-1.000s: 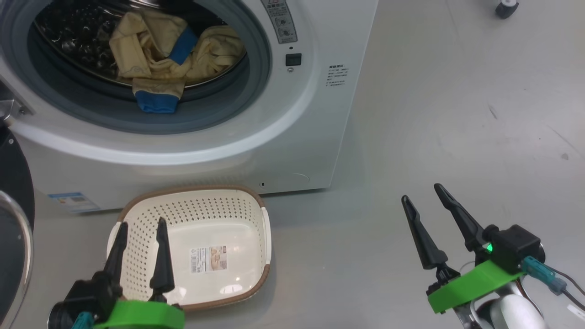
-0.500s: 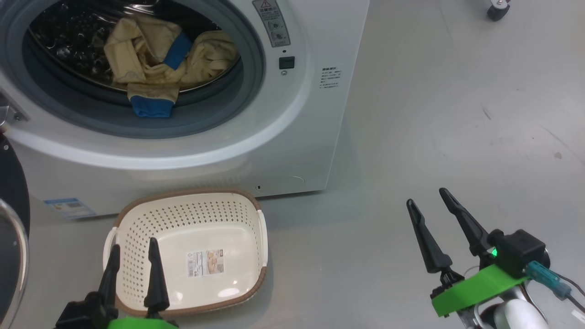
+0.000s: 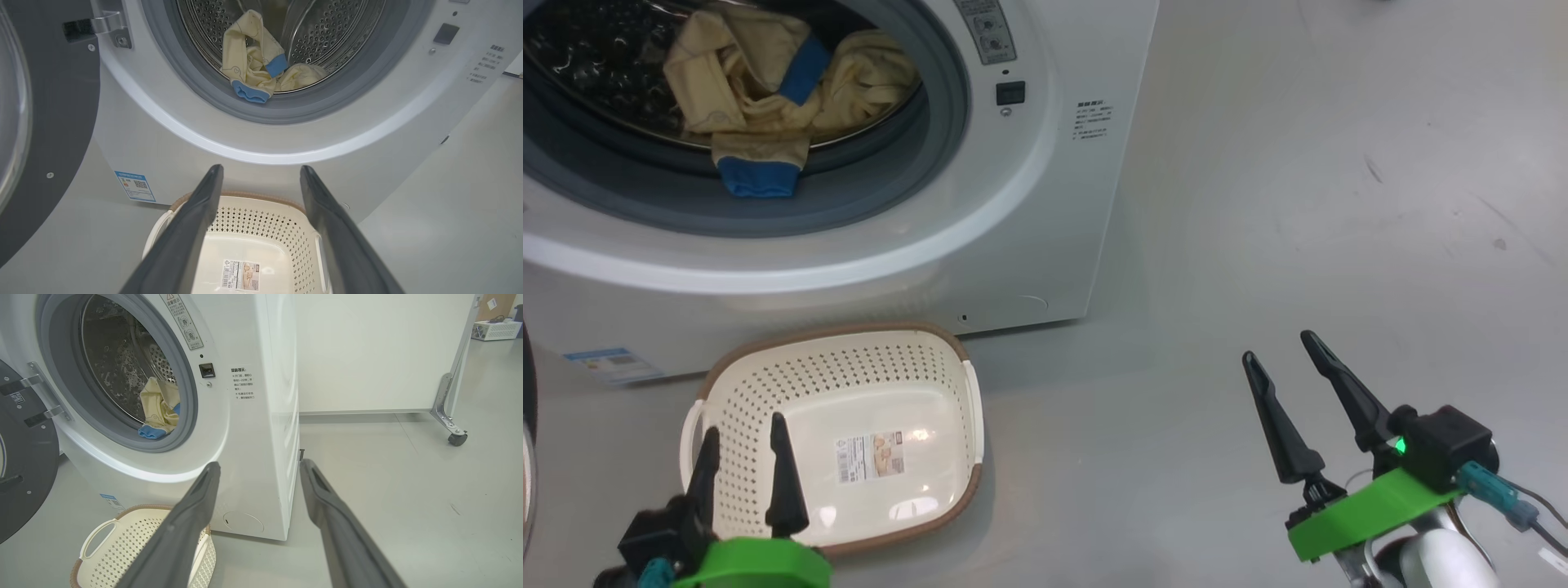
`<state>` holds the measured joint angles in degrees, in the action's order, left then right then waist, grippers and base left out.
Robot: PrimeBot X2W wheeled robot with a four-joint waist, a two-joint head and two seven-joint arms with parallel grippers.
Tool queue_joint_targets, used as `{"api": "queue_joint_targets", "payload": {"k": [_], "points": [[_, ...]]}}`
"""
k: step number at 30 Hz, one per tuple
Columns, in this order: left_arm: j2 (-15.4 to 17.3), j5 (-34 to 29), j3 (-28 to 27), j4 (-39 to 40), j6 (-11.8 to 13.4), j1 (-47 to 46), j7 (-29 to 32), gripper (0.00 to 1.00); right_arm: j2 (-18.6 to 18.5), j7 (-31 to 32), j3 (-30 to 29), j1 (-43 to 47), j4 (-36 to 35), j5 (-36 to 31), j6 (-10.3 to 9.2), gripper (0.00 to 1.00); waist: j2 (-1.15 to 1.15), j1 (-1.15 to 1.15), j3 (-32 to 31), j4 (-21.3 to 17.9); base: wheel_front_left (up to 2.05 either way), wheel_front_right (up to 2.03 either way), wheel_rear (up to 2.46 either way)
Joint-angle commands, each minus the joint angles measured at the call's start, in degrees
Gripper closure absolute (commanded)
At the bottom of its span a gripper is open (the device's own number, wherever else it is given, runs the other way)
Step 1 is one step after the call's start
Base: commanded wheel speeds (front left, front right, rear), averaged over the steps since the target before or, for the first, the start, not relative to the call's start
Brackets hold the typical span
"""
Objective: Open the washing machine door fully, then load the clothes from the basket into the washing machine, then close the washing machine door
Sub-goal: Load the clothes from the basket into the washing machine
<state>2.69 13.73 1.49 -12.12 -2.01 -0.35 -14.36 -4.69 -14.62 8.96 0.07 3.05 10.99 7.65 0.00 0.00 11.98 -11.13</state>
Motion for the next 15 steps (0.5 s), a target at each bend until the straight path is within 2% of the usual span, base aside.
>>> {"api": "queue_joint_targets", "payload": {"k": [1, 6, 11, 15], "points": [[0.5, -0.1, -2.2, 1.1, -0.1, -2.6, -0.6, 0.0, -0.2, -0.4, 1.1, -2.2, -2.0, -0.4, -0.16, 0.0, 0.0, 0.0, 0.5, -0.5, 0.0, 0.0, 0.0], [2.2, -0.2, -2.3, -2.8, 0.1, -8.3, 2.8, 0.0, 0.3, -0.4, 1.2, -3.5, -2.0, -0.1, -0.16, 0.0, 0.0, 0.0, 2.6, -1.5, 0.0, 0.0, 0.0], [4.0, 0.9, -2.2, -6.1, -0.7, -15.7, 8.0, 0.0, 0.8, -0.4, 1.8, -5.0, -1.9, 0.2, -0.16, 0.0, 0.0, 0.0, 5.3, -2.4, 0.0, 0.0, 0.0], [6.4, 0.3, -2.1, -9.3, -0.7, -22.3, 11.1, 0.0, 1.1, -0.4, 2.4, -6.4, -1.8, 0.4, -0.16, 0.0, 0.0, 0.0, 7.7, -3.2, 0.0, 0.0, 0.0]]}}
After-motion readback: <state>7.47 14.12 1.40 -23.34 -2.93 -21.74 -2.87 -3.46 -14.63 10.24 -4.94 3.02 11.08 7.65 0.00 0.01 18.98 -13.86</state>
